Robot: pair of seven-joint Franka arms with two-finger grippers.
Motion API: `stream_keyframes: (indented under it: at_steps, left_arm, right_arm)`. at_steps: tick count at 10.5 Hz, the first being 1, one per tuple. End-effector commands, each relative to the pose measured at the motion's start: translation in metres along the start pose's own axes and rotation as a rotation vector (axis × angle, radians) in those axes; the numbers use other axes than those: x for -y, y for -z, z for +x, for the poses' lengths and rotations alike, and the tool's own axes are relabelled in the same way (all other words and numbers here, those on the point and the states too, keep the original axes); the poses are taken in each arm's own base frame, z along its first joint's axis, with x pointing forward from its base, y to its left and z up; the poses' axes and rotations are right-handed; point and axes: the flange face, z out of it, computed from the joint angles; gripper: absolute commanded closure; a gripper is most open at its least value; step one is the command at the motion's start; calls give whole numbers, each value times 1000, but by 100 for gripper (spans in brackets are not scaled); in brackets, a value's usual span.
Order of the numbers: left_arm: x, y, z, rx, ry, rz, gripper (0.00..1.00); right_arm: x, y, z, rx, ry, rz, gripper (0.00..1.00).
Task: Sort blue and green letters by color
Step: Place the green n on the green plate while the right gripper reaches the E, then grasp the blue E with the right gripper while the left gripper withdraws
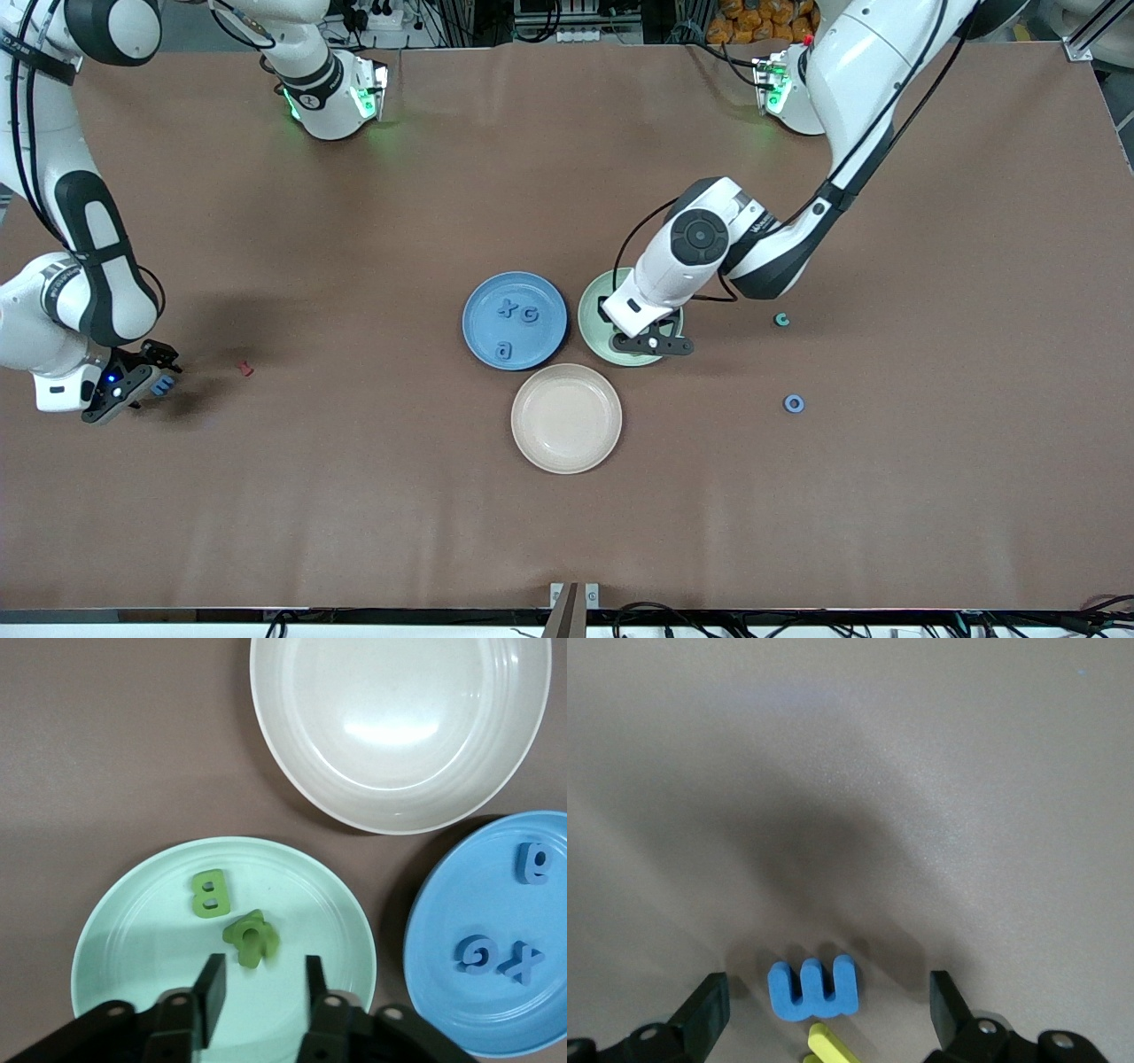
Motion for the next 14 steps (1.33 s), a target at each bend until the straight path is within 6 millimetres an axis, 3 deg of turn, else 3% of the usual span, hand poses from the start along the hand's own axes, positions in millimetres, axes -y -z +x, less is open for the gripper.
stream_keyframes:
  at_steps: [1, 2, 3, 4, 6, 9, 11, 12, 14]
  left_arm:
    - [5, 22, 8, -23, 19, 37, 0]
    - [5, 36, 9, -43, 3, 57, 0]
    - [10, 60, 16, -82, -19, 90, 0]
    - [24, 91, 27, -89, -18, 124, 0]
    - [33, 156, 35, -104, -73, 182, 0]
    - [96, 249, 41, -103, -65, 258, 0]
    - [142, 306, 46, -85, -57, 193, 0]
    - [160, 342, 39, -115, -19, 157, 0]
    - [199, 380, 33, -158, -26, 186, 0]
  right_arm:
    - [5, -7, -9, -21, 6, -26, 0]
    - [9, -6, -8, -24, 4, -27, 3]
    - [13, -8, -8, -24, 5, -21, 13]
    - [19, -9, -7, -31, 3, -41, 25]
    - [23, -11, -5, -43, -12, -46, 37]
    - [26, -12, -1, -74, -60, -32, 40]
    - [27, -10, 3, -93, -86, -21, 42]
    - [26, -9, 2, -95, -94, -21, 43]
    - [25, -12, -4, -93, -102, -19, 43]
